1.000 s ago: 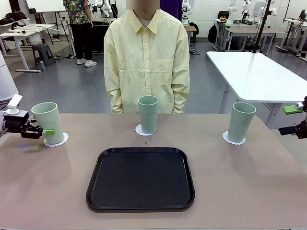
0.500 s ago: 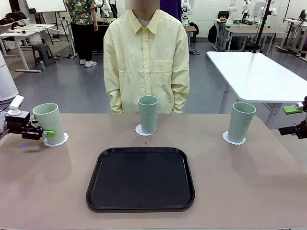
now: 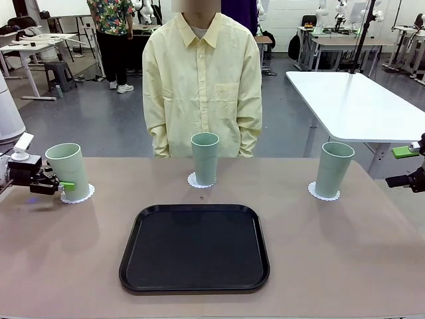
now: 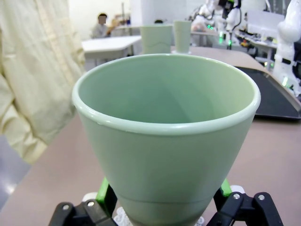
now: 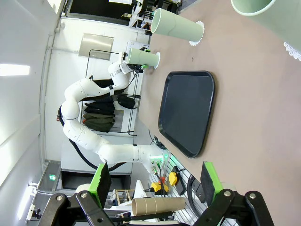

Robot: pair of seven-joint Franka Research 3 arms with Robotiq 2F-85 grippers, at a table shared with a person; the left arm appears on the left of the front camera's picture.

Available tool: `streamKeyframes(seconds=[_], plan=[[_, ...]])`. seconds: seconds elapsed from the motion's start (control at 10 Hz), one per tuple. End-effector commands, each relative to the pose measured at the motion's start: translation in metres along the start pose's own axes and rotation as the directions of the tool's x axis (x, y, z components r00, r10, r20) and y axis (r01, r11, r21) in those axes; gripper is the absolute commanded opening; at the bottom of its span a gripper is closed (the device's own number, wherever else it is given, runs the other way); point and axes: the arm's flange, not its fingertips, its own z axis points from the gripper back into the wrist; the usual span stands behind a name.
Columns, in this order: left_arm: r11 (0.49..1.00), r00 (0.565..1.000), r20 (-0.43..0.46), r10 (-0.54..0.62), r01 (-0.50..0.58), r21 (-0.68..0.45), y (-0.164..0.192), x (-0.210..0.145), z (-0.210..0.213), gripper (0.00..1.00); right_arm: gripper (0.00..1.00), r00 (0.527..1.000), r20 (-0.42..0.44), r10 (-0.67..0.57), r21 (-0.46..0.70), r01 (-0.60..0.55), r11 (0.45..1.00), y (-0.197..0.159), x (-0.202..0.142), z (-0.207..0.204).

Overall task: Place coasters on the table and set cups on them.
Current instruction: Take one Reusable plastic cup from the Flat Tray and place it on a coaster set by the human.

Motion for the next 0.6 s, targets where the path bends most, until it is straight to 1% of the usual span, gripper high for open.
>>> streamKeyframes(seconds=[0.0,0.5], plan=[[1.0,1.0,-0.015,0.014,-0.014,-0.005,0.0049,0.0012,-0.0011,1.0,1.0,1.0,0.004,0.008,0.012,-0.009,1.0,0.0018,-0.0015,-0.0003],[1.0,1.0,-0.018,0.025,-0.025,-0.01,0.0049,0.0012,0.0002,1.0,1.0,1.0,0.004,0.008,0.012,-0.009,1.0,0.0018,-0.0015,-0.0003]])
